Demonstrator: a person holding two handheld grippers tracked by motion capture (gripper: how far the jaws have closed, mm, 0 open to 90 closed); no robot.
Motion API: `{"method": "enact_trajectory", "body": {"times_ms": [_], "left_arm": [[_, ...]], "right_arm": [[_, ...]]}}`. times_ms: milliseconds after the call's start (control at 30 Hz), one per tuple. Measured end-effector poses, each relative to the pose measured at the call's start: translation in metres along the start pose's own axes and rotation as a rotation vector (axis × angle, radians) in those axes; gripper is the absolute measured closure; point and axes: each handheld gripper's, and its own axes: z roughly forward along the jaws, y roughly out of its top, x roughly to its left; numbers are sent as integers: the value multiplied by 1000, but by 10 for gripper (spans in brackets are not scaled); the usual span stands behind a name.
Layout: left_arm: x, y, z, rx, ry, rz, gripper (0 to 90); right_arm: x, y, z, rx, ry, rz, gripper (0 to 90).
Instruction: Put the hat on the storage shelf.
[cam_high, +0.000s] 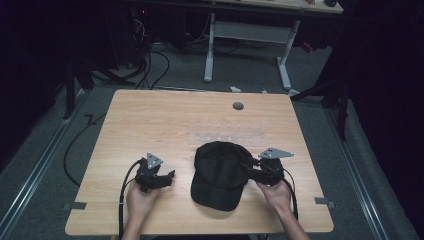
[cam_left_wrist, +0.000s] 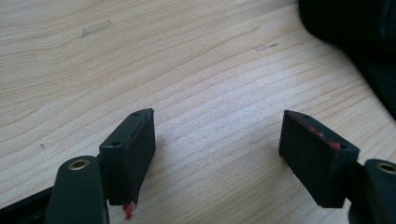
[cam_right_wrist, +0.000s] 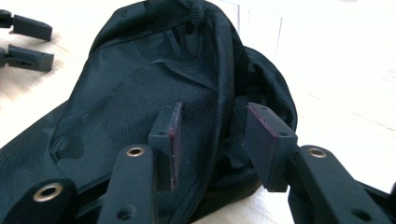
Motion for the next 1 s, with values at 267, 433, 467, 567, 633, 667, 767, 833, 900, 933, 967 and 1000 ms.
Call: {"method": "enact_trajectory", "body": {"times_ms": [267,433,467,567,633,667,767,833,900,933,967,1000], "left_arm": [[0,0,0,0,0,1,274],[0,0,0,0,0,2,274],[0,0,0,1,0,2,274],[0,0,0,2,1,3,274],[0,0,0,1,1,1,274],[0,0,0,1,1,1,274],[0,0,0,0,0,2,274],[0,0,0,1,1,2,274],[0,0,0,0,1,2,274],[0,0,0,0,1,2,274],[0,0,0,0,1,2,274],[0,0,0,0,1,2,274]], "right_arm": [[1,1,10,21,-8,3,584],[-2,2,17,33,1,36,582],[-2,2,17,33,1,36,582],[-5,1,21,34,17,60,572],[-7,1,23,37,37,88,574],[-9,0,24,38,49,99,580],[-12,0,25,44,78,121,623],[-12,0,26,48,88,121,661],[-12,0,28,52,96,112,693],[-11,0,28,52,96,109,699],[-11,0,29,55,95,111,714],[-12,0,29,53,95,105,722]]}}
